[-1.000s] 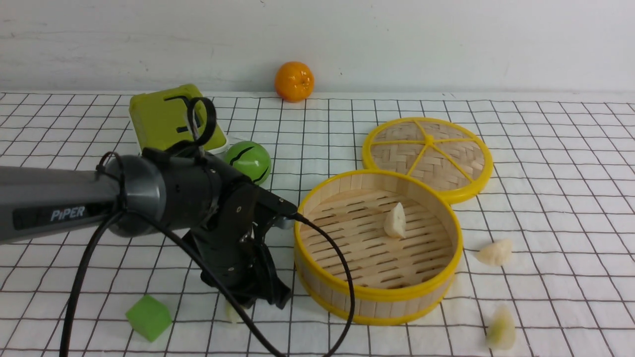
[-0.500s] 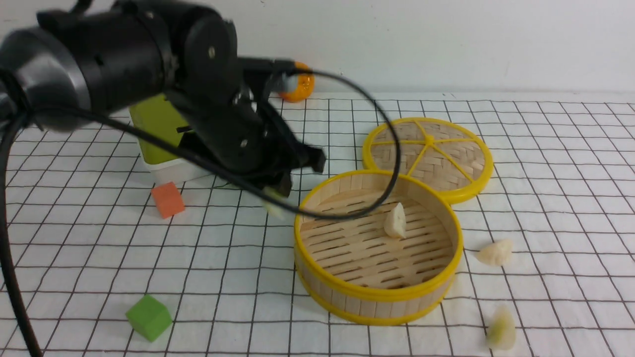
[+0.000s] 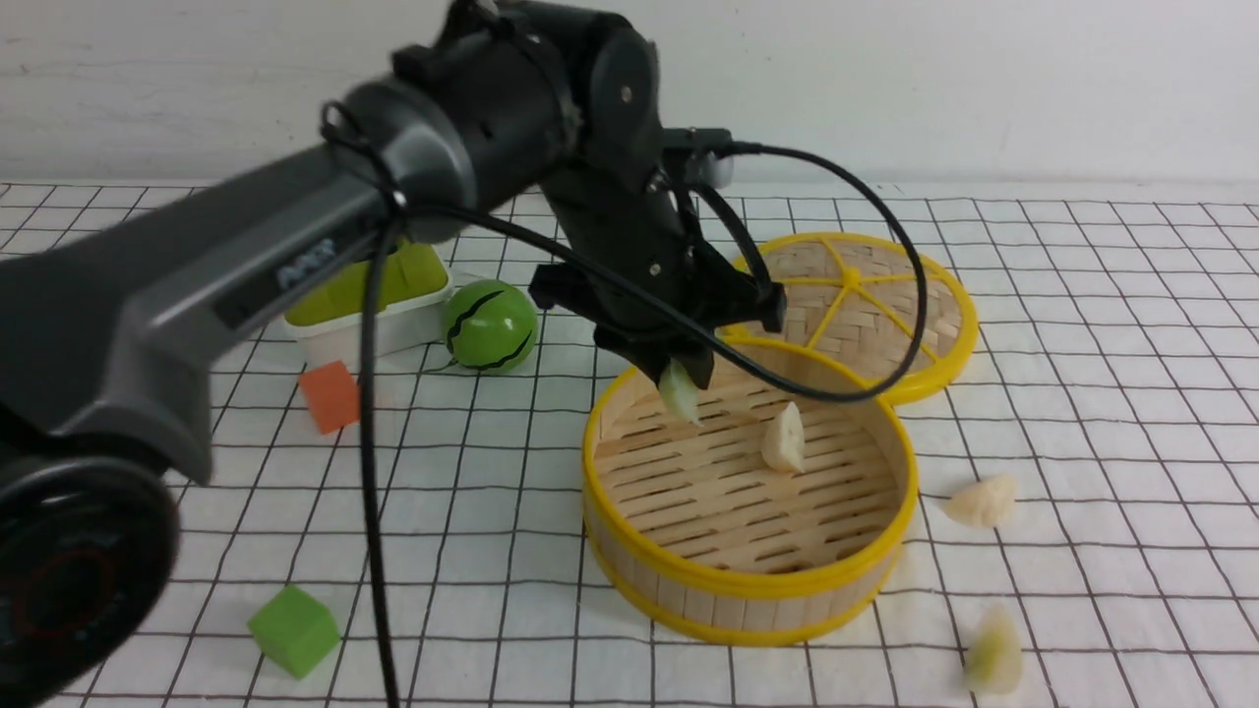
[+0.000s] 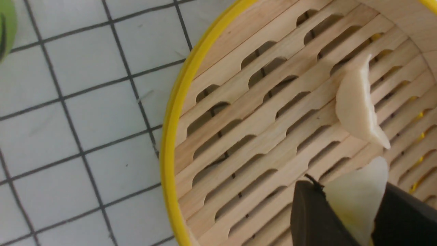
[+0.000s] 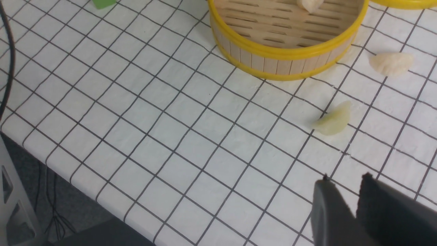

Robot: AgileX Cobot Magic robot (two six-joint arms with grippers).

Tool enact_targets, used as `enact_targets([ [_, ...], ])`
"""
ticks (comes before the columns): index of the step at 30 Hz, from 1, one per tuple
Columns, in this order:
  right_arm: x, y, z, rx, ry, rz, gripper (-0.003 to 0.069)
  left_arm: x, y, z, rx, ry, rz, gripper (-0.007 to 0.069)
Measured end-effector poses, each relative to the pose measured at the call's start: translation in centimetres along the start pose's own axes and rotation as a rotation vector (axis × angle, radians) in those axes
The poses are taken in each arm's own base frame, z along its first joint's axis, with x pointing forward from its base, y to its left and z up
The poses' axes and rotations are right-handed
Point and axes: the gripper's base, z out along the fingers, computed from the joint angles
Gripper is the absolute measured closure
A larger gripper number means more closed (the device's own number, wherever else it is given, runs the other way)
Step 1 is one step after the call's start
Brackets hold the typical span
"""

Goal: Put the dumplings into the steamer on the table with the white tablecloth.
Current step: 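Place the dumpling into the bamboo steamer basket with the left gripper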

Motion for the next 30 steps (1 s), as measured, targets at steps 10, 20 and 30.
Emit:
enact_targets([
  [10,0.2,-0.9,0.0,0.095,0.018,-0.031,0.0522,-0.7,0.2,6.5,-0.019,-0.005,-0.004,0.0433],
  [20,0.2,-1.1,-0.1,0.119,0.023,-0.039,0.0513,-0.6,0.4,8.2,-0.017,-0.011,-0.006,0.0415],
  [30,0.2,-1.1,-0.1,0.126,0.024,-0.041,0.051,-0.4,0.5,7.7,-0.035,0.023,0.0,0.0202],
])
